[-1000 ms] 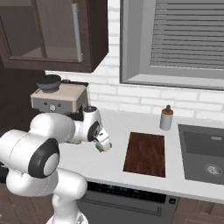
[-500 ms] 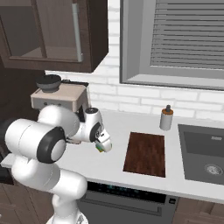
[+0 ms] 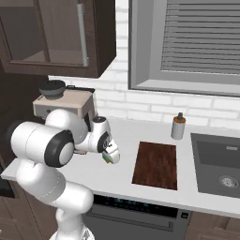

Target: Pick up the sponge from the counter and clean the cutting board by briefly scrubbing or pressing down on the cutting board. Once finished, release the sponge.

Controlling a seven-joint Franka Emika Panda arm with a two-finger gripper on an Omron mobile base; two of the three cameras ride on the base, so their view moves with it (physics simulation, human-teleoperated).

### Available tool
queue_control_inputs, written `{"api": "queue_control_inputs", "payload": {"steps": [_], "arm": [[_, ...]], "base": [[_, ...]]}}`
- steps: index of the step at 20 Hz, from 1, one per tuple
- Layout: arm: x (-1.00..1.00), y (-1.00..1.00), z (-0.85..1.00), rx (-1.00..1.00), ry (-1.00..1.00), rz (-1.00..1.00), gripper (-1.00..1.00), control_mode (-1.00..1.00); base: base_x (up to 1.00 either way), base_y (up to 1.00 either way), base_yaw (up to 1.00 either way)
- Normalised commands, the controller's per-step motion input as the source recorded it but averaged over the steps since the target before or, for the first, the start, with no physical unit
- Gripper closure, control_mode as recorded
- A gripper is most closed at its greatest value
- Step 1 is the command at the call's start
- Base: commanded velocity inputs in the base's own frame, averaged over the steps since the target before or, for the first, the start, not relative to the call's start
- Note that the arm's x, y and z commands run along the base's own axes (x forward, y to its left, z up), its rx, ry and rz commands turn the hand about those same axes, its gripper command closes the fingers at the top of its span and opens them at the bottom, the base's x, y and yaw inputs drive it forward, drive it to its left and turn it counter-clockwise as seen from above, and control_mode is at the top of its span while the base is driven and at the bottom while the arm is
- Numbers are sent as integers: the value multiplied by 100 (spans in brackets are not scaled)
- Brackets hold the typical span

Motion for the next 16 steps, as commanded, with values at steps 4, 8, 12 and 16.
{"api": "queue_control_inputs", "payload": {"steps": [4, 8, 12, 16], "arm": [[9, 0, -10, 0, 0, 0, -100, -100], [7, 0, -5, 0, 0, 0, 100, -100], [1, 0, 0, 0, 0, 0, 100, -100], [-3, 0, 1, 0, 0, 2, 100, -100]], "base": [[0, 0, 0], [0, 0, 0], [0, 0, 0], [0, 0, 0]]}}
